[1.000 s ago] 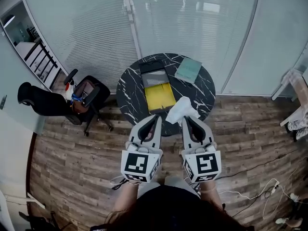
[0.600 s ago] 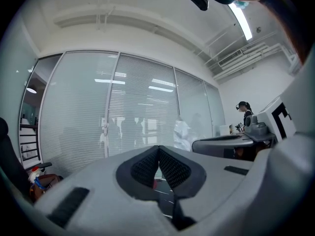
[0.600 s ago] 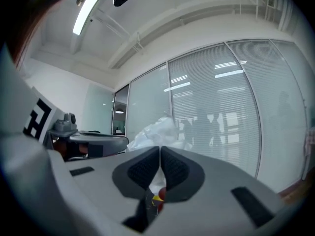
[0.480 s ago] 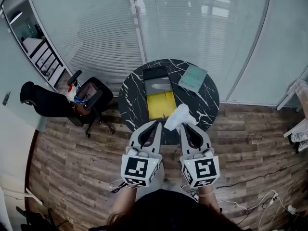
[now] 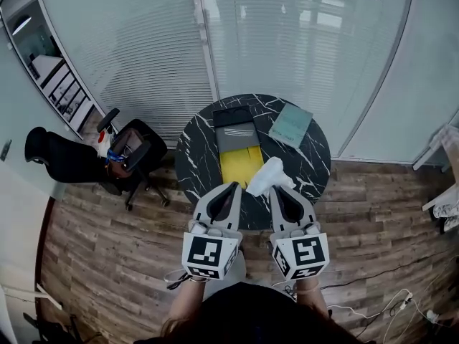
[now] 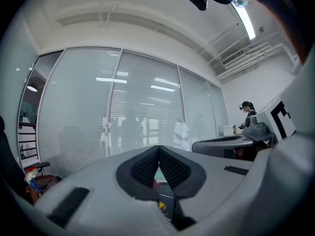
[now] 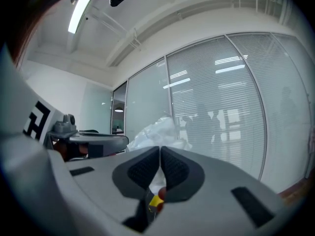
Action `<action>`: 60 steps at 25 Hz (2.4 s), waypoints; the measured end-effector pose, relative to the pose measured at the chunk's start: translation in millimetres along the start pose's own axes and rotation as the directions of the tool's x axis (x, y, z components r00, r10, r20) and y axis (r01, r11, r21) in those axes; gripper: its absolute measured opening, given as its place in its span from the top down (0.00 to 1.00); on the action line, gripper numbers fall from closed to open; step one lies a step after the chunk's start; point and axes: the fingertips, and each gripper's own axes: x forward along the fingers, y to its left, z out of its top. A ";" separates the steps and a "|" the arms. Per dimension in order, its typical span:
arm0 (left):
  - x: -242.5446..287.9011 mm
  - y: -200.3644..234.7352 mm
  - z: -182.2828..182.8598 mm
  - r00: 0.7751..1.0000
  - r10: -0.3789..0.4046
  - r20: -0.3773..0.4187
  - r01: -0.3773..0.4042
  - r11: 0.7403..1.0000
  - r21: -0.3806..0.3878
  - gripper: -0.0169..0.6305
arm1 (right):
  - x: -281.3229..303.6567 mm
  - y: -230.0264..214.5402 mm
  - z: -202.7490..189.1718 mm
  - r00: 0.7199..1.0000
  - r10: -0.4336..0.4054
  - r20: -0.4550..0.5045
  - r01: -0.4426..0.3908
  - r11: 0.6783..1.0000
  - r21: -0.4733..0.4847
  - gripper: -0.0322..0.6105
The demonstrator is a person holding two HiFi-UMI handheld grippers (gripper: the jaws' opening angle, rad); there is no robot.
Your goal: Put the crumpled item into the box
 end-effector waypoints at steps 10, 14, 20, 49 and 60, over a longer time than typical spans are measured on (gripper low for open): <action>32.4 45.6 -5.6 1.000 -0.011 -0.006 0.011 0.999 -0.030 0.93 | 53.8 -0.3 0.1 0.999 -0.005 -0.032 0.004 1.000 -0.014 0.90; 47.6 59.9 -11.8 0.999 -0.028 -0.024 0.027 0.999 -0.035 0.93 | 74.3 -3.0 -0.4 0.999 -0.012 -0.039 0.012 1.000 -0.008 0.90; 65.6 82.0 -15.3 0.999 -0.049 -0.021 0.048 0.998 -0.040 0.93 | 101.4 -8.2 -0.7 0.998 -0.036 -0.056 0.035 0.999 -0.011 0.90; 137.4 118.1 -44.7 0.996 0.009 -0.085 -0.017 0.995 -0.100 0.93 | 184.7 -51.3 -47.8 0.974 0.027 -0.223 -0.042 0.997 -0.064 0.90; 144.6 127.6 -49.5 0.992 0.058 -0.108 -0.068 0.994 -0.089 0.93 | 210.3 -53.5 -73.8 0.947 0.109 -0.302 -0.147 0.983 -0.108 0.90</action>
